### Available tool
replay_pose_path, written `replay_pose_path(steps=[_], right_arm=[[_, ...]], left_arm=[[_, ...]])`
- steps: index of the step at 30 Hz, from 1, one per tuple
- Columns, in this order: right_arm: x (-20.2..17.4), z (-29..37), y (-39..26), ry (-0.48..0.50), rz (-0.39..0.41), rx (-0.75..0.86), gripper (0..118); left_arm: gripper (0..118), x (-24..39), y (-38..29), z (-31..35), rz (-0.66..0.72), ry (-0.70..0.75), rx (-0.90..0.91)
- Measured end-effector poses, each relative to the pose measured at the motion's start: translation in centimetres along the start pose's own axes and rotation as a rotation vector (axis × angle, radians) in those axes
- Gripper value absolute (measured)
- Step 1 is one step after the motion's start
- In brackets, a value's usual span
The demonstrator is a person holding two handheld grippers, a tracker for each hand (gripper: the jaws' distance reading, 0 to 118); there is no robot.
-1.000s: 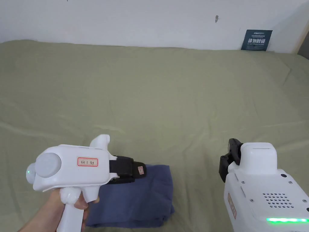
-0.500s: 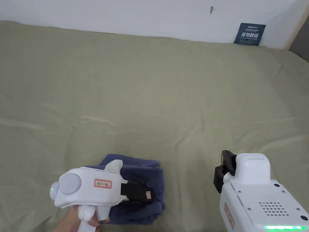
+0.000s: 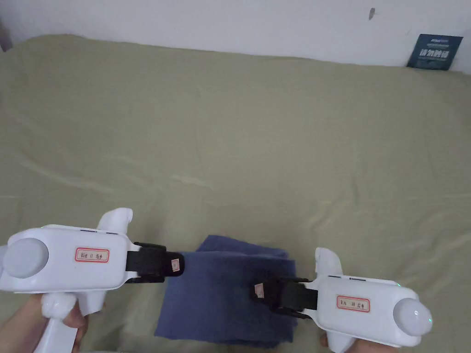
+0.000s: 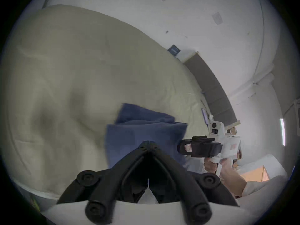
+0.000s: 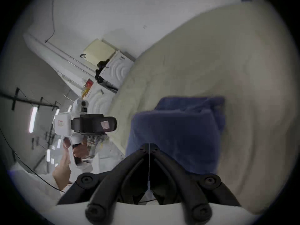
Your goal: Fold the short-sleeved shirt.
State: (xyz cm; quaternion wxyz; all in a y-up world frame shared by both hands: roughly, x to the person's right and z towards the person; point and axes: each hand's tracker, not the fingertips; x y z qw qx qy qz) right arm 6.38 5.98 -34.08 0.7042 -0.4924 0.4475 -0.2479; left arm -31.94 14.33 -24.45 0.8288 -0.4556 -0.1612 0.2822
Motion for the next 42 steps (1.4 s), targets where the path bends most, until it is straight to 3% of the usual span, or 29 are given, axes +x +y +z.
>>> replay_pose_path(steps=[4, 8, 9, 10, 11, 12, 13, 21, 22, 23, 24, 25, 27, 28, 29, 31, 32, 33, 35, 38, 42], right_arm=[[4.1, -1.8, 0.7, 0.137, -0.172, -0.08, 1], [6.4, -2.4, 0.8, 0.187, -0.244, -0.083, 1], [6.6, -2.4, 0.7, 0.212, -0.263, -0.083, 1], [6.8, -2.4, 0.6, 0.214, -0.263, -0.081, 1], [6.8, -2.3, 0.5, 0.21, -0.26, -0.077, 1], [6.8, -2.3, 0.5, 0.213, -0.26, -0.075, 1], [6.8, -2.3, 0.5, 0.215, -0.264, -0.071, 1], [5.5, -2.2, 0.7, 0.173, -0.264, -0.073, 1], [5.2, -2.1, 0.9, 0.157, -0.256, -0.072, 1], [4.8, -1.9, 1.0, 0.131, -0.245, -0.069, 1], [4.3, -1.7, 1.1, 0.102, -0.224, -0.066, 1], [3.2, -1.2, 1.4, 0.045, -0.186, -0.054, 1], [0.2, 0.5, 1.8, -0.082, -0.065, 0.005, 1], [-2.3, 1.9, 1.9, -0.206, 0.065, 0.074, 1], [-4.7, 2.9, 1.6, -0.342, 0.202, 0.156, 1], [-9.5, 4.6, 0.3, -0.755, 0.488, 0.402, 1], [-11.4, 5.2, -0.5, -0.912, 0.597, 0.539, 1], [-12.2, 5.8, -0.9, -0.959, 0.659, 0.623, 1], [-13.6, 7.0, -1.2, -1.017, 0.673, 0.751, 1], [-14.6, 8.7, -1.3, -0.991, 0.625, 0.861, 1], [-15.4, 9.1, -1.3, -1.006, 0.637, 0.889, 1]], left_arm=[[0, -2.7, -0.3, 0.0, 0.063, -0.022, -0.032], [2, -4.4, -0.2, -0.8, 0.111, -0.066, -0.051], [9, -4.7, -0.1, -0.9, 0.117, -0.079, -0.054], [31, -4.9, -0.1, -1.1, 0.122, -0.096, -0.063], [82, -5.2, 0.0, -1.5, 0.128, -0.127, -0.078], [116, -5.4, 0.0, -2.0, 0.134, -0.162, -0.092], [118, -5.4, 0.0, -2.8, 0.142, -0.189, -0.114], [109, -5.3, 0.2, -8.1, 0.208, -0.311, -0.11], [102, -4.8, 0.2, -8.7, 0.195, -0.271, -0.109], [79, -4.4, 0.2, -8.7, 0.148, -0.163, -0.106], [46, -4.2, 0.2, -8.6, 0.123, -0.113, -0.098], [34, -4.4, 0.2, -8.7, 0.17, -0.155, -0.117], [34, -3.9, 0.3, -8.0, 0.146, -0.149, -0.108], [34, -3.5, 0.4, -7.7, 0.135, -0.139, -0.112], [34, -3.2, 0.4, -7.4, 0.124, -0.139, -0.112], [34, -2.7, 0.7, -6.9, 0.104, -0.126, -0.118], [34, -2.5, 0.8, -6.7, 0.094, -0.117, -0.12], [34, -2.4, 0.8, -6.5, 0.09, -0.116, -0.122], [34, -2.1, 1.0, -6.2, 0.08, -0.113, -0.128], [34, -2.2, 1.2, -5.5, 0.071, -0.123, -0.138], [34, -2.7, 1.8, -4.5, 0.076, -0.127, -0.14]])
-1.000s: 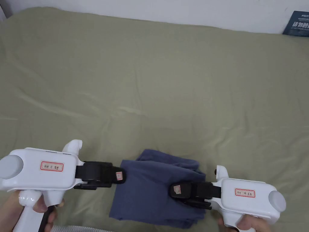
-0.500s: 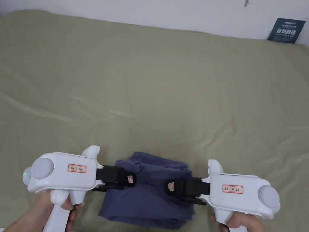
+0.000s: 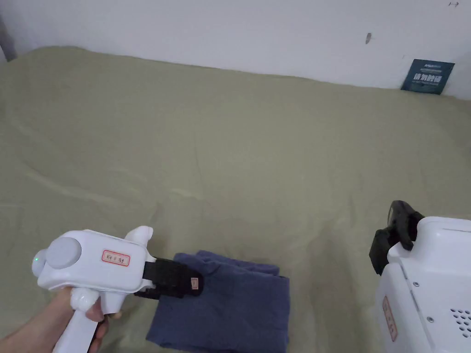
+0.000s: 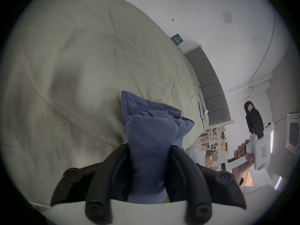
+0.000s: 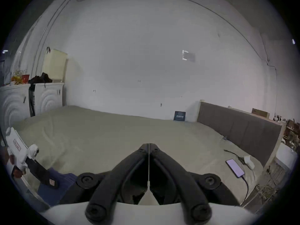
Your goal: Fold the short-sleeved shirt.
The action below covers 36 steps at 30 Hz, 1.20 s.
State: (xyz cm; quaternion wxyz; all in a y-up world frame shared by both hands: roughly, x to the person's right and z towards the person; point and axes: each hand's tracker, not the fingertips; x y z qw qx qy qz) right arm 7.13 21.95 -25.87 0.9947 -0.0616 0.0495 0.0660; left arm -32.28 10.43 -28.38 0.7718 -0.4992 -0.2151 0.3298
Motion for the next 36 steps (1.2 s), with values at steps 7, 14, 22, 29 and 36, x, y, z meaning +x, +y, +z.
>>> replay_pose_path(steps=[7, 14, 22, 29, 36], right_arm=[[-1.7, -1.3, 0.9, 0.01, -0.008, 0.003, 1], [-7.4, -3.5, 1.6, 0.064, 0.004, 0.015, 1], [-17.9, -6.1, 1.3, 0.223, 0.012, 0.01, 1], [-27.3, -8.0, 0.4, 0.341, 0.017, -0.001, 1], [-34.2, -9.1, -0.8, 0.45, -0.004, -0.04, 1]], left_arm=[[34, -2.6, 1.8, 3.4, 0.041, 0.015, 0.016], [34, -6.9, 4.5, 10.1, 0.038, 0.064, 0.046], [34, -15.0, 7.0, 21.3, 0.086, 0.141, 0.15], [34, -22.1, 9.7, 28.9, 0.115, 0.255, 0.144], [34, -26.2, 12.0, 32.6, 0.149, 0.338, 0.118]])
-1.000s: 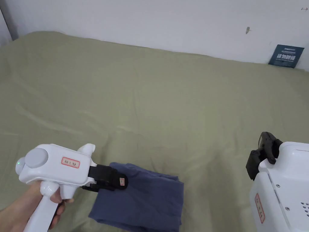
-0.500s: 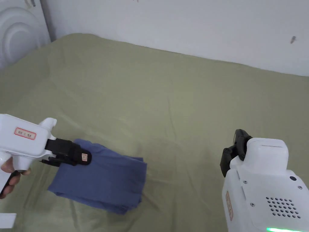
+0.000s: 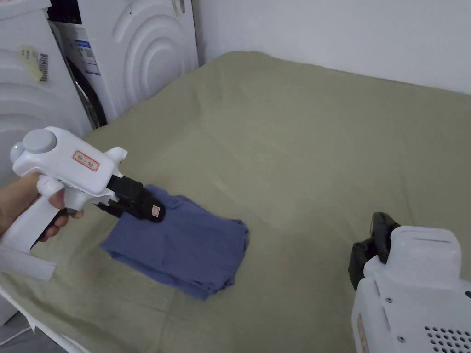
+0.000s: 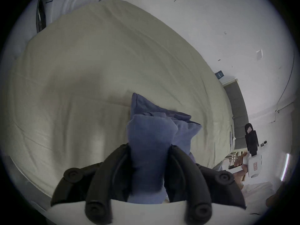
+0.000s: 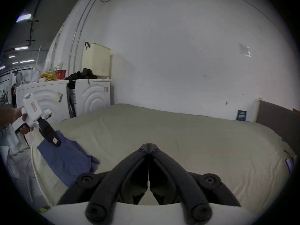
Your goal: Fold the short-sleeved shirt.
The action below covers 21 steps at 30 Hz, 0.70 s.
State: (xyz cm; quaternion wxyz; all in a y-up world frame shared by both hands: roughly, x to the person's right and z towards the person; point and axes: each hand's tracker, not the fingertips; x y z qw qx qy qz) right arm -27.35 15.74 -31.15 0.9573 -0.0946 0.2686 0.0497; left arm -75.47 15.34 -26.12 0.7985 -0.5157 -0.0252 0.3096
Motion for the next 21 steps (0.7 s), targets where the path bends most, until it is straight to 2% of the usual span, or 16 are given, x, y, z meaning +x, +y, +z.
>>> replay_pose_path(steps=[10, 11, 12, 13, 14, 17, 21], right_arm=[[-2.9, -2.8, -1.2, 0.044, -0.006, -0.027, 1], [-2.9, -2.8, -1.1, 0.042, -0.005, -0.025, 1], [-3.0, -2.8, -1.1, 0.045, -0.005, -0.022, 1], [-2.9, -2.7, -0.9, 0.046, -0.006, -0.023, 1], [-2.7, -2.6, -0.8, 0.046, -0.009, -0.024, 1], [-1.5, -1.6, -0.2, 0.049, -0.02, -0.02, 1], [1.1, 0.6, 0.9, 0.042, -0.02, -0.005, 1]], left_arm=[[34, -2.5, 2.5, 0.8, 0.007, 0.057, -0.018], [38, -2.2, 2.5, 0.6, 0.001, 0.064, -0.025], [55, -2.0, 2.5, 0.6, -0.014, 0.073, -0.027], [82, -1.6, 2.4, 0.7, -0.038, 0.119, -0.013], [117, -1.5, 2.2, 0.9, -0.039, 0.126, 0.023], [115, -0.8, 1.2, 3.2, 0.007, 0.058, 0.129], [112, 2.6, -0.5, 4.9, -0.015, 0.075, 0.169]])
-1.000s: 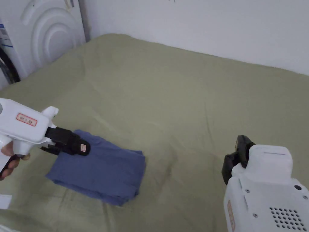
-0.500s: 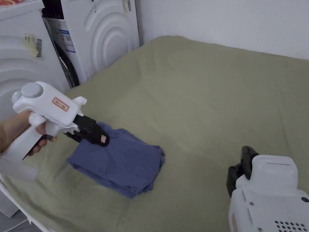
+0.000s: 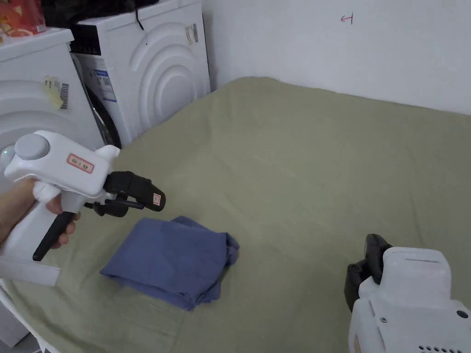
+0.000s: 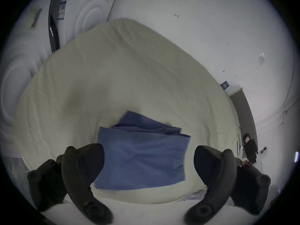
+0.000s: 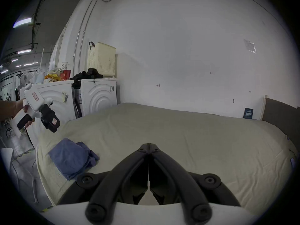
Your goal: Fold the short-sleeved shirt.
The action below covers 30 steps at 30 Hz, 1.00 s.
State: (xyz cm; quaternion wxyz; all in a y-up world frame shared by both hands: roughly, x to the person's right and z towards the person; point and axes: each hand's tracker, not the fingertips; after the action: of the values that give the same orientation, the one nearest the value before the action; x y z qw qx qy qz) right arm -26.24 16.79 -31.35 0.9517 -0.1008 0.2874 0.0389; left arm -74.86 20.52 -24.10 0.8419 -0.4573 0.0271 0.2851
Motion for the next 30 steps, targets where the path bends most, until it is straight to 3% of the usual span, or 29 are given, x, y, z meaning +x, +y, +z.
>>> replay_pose_path(steps=[1, 2, 4, 7, 10, 14, 17, 23, 28, 30], right_arm=[[1.0, 0.8, 0.4, -0.007, -0.004, 0.006, 1], [2.2, 1.7, 0.8, -0.015, -0.007, 0.012, 1], [4.7, 3.6, 1.5, -0.034, -0.021, 0.026, 1], [9.4, 6.9, 2.5, -0.065, -0.051, 0.033, 1], [14.5, 10.8, 3.4, -0.121, -0.059, 0.038, 1], [21.5, 16.5, 4.4, -0.214, 0.004, 0.059, 1], [25.8, 20.2, 4.8, -0.286, 0.03, 0.061, 1], [31.5, 24.5, 4.3, -0.402, 0.026, 0.048, 1], [33.2, 26.2, 4.5, -0.449, -0.006, 0.078, 1], [33.2, 26.6, 4.6, -0.453, 0.006, 0.089, 1]], left_arm=[[105, 1.5, -0.5, 0.2, -0.013, -0.018, 0.017], [80, 3.1, -1.1, 0.4, -0.044, -0.031, 0.057], [0, 7.2, -2.4, 0.1, 0.007, -0.051, 0.134], [0, 14.6, -4.7, -2.1, -0.054, -0.057, 0.17], [0, 22.9, -8.1, -4.1, -0.066, -0.236, 0.164], [0, 34.8, -12.5, -5.7, -0.149, -0.444, 0.236], [0, 42.8, -15.5, -7.0, -0.21, -0.46, 0.296], [0, 55.4, -23.5, -8.0, -0.399, -0.056, 0.642], [0, 57.9, -26.9, -8.8, -0.468, 0.126, 0.864], [0, 57.7, -27.2, -8.5, -0.469, 0.151, 0.864]])
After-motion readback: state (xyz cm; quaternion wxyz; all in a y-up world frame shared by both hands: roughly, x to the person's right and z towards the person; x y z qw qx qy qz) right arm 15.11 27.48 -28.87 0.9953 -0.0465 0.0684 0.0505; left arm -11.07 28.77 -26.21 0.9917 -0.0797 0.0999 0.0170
